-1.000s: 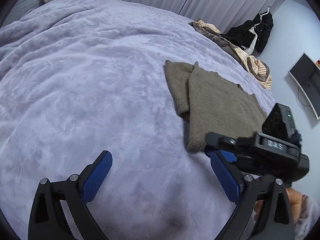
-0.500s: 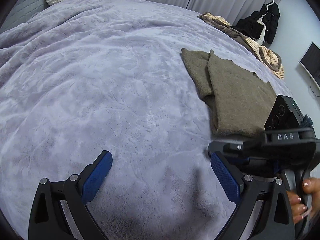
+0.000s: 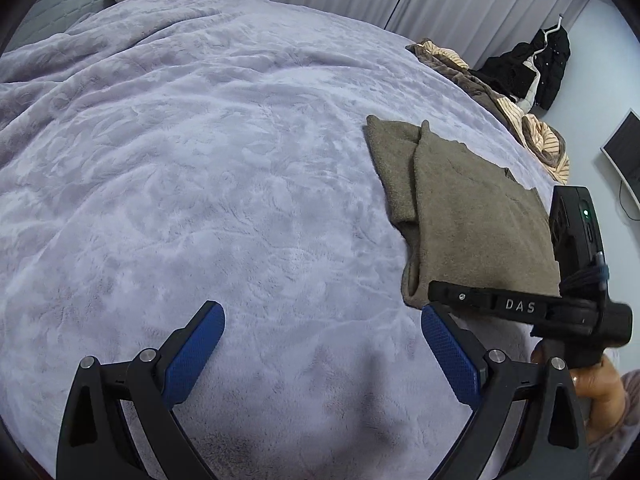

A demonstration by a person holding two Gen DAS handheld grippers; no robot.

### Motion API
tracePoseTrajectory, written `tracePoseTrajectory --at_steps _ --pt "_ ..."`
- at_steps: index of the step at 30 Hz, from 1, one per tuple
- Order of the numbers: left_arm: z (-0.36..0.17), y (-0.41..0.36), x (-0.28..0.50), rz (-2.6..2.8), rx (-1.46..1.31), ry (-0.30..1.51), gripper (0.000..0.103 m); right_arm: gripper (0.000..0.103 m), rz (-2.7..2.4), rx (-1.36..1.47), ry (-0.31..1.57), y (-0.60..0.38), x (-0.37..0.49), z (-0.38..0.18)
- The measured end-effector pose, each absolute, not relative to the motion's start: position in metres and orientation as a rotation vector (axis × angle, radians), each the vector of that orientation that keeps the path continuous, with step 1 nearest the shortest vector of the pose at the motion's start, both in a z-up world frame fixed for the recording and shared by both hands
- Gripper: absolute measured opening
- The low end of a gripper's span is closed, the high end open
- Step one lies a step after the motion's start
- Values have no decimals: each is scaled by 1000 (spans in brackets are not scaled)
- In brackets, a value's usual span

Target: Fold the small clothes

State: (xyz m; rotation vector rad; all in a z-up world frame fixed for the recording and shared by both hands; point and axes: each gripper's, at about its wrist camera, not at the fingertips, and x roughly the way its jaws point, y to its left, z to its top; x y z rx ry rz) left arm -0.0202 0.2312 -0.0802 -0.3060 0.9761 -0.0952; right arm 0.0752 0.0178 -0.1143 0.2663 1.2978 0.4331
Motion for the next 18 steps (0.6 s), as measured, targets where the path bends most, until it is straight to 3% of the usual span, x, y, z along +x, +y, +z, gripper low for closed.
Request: tracePoseTrajectory --at_steps 8,18 --pt "-76 211 -14 -107 -251 1003 99 16 530 323 1293 -16 47 -103" --pt "-52 159 55 -164 -193 999 99 16 324 340 1081 -133 40 -50"
